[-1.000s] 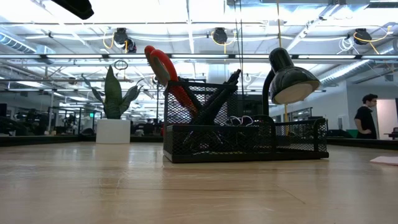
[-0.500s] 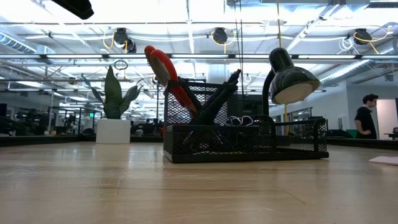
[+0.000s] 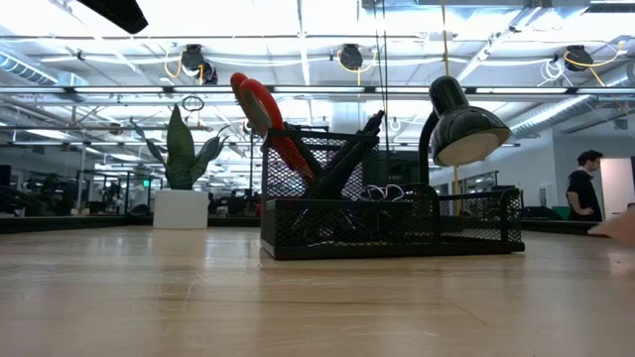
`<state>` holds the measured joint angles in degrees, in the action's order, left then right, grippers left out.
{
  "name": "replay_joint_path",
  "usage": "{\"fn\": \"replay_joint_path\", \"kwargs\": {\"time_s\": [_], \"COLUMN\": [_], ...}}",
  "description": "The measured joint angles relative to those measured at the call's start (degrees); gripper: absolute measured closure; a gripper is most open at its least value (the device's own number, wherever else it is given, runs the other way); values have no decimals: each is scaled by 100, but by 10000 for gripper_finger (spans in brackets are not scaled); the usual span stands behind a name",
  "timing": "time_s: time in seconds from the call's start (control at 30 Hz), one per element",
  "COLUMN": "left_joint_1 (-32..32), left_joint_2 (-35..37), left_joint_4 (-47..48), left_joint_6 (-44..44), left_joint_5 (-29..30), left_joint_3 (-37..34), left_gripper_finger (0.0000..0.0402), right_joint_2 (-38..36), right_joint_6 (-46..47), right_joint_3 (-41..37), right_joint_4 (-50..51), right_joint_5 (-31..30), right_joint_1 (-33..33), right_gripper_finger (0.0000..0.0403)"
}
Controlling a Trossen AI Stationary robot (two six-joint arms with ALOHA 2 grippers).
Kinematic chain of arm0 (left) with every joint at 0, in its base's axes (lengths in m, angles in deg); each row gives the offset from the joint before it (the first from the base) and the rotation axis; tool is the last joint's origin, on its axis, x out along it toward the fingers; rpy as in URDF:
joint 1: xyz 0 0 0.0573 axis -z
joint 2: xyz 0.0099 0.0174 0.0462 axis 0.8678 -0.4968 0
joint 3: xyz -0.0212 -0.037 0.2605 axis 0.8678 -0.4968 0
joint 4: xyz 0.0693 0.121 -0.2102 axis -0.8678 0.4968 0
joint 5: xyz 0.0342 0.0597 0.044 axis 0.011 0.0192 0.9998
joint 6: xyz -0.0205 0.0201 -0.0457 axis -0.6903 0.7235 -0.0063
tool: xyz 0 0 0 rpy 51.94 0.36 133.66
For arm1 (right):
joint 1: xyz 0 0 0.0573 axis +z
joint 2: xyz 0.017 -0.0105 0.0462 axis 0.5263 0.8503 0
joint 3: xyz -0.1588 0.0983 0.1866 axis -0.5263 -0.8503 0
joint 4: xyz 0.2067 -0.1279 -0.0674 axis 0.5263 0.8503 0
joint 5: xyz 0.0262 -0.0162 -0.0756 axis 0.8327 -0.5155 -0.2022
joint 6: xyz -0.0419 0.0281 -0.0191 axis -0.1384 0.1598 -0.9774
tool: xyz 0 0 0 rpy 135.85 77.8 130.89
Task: Pick and place office supplies into organizer
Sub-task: Put the purple sticky notes into the black desk organizer
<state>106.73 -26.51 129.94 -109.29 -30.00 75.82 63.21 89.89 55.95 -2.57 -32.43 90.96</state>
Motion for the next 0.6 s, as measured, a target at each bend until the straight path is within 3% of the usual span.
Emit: {"fn": "replay_joint_path", "kwargs": {"time_s": [0.6], "left_joint_1": [4], "left_joint_2": [-1], "left_joint_4": [1044], "left_joint_6": [-490], "left_joint_5": [-40], "left_joint_3": [0], "left_gripper_finger": [275], "right_joint_2": [-926], "right_joint_6": [348], "right_joint_3": [4], "right_joint_4": [73], "right_joint_5": [-923], "right_joint_1": [2], "right_gripper_finger": [403]}}
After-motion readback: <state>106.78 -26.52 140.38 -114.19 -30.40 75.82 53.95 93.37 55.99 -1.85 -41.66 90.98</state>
